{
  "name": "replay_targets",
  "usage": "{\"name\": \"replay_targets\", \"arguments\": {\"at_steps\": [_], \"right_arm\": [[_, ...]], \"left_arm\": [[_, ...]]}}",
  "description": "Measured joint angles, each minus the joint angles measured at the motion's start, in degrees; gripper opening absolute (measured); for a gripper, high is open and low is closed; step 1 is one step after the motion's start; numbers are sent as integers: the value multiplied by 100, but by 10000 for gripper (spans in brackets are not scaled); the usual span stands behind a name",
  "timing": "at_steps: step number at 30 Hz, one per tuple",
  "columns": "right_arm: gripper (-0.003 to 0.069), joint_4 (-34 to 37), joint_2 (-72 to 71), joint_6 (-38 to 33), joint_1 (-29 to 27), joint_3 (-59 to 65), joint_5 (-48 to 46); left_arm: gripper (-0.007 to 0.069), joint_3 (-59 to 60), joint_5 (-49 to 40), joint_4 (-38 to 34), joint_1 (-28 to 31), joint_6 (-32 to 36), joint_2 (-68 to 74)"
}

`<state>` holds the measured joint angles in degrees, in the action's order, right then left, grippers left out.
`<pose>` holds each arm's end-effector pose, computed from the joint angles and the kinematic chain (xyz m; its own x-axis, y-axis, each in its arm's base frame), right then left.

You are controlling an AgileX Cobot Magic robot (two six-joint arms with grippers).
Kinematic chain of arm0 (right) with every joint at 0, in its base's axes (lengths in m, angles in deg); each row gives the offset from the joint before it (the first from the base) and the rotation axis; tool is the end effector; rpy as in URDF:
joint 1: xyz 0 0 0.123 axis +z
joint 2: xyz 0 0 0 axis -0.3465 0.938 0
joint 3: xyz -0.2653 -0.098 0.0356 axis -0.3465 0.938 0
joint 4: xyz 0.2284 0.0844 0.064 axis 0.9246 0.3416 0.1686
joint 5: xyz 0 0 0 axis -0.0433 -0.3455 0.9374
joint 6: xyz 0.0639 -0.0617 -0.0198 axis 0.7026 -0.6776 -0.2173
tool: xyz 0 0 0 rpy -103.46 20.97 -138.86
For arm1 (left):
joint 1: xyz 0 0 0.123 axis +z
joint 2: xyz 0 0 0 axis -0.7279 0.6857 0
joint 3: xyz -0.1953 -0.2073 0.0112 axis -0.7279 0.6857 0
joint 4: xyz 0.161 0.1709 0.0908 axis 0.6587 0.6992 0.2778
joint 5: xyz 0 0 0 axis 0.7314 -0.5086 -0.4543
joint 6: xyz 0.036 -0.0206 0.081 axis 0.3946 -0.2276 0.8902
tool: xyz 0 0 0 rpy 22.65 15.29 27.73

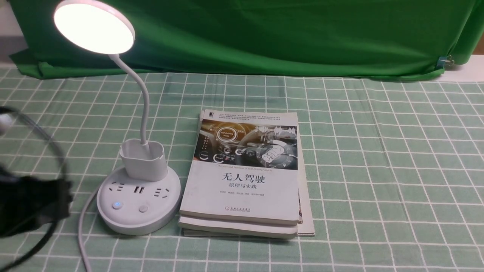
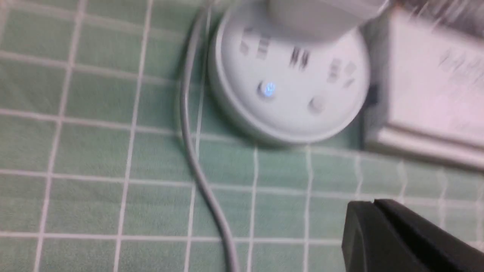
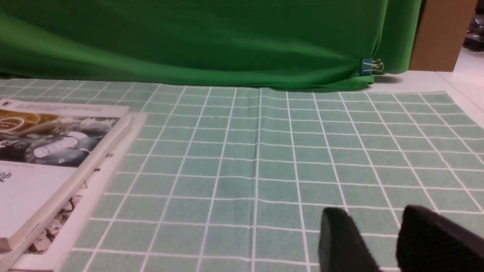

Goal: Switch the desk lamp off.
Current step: Use the left arm to press the button switch on the lamp holder

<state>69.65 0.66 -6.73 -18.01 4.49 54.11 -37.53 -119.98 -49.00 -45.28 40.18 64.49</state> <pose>0.0558 0.0014 0.1896 -0.1523 -0.0704 -0.9858 -0.0401 0.9971 -0.0650 0.1831 -0.0203 0.2840 -0.8658 -0.0970 -0.4909 0.0479 0.9605 -0.2741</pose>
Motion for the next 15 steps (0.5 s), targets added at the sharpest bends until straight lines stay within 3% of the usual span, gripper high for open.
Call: {"name": "replay_targets", "arguments": {"at_steps": [9, 15], "right_arm": [[242, 0, 0, 0, 0, 0, 0], [242, 0, 0, 0, 0, 0, 0]], "left_arm": [[3, -964, -182, 463, -1327, -116, 2138], [3, -1625, -339, 785, -1398, -253, 3073]]}}
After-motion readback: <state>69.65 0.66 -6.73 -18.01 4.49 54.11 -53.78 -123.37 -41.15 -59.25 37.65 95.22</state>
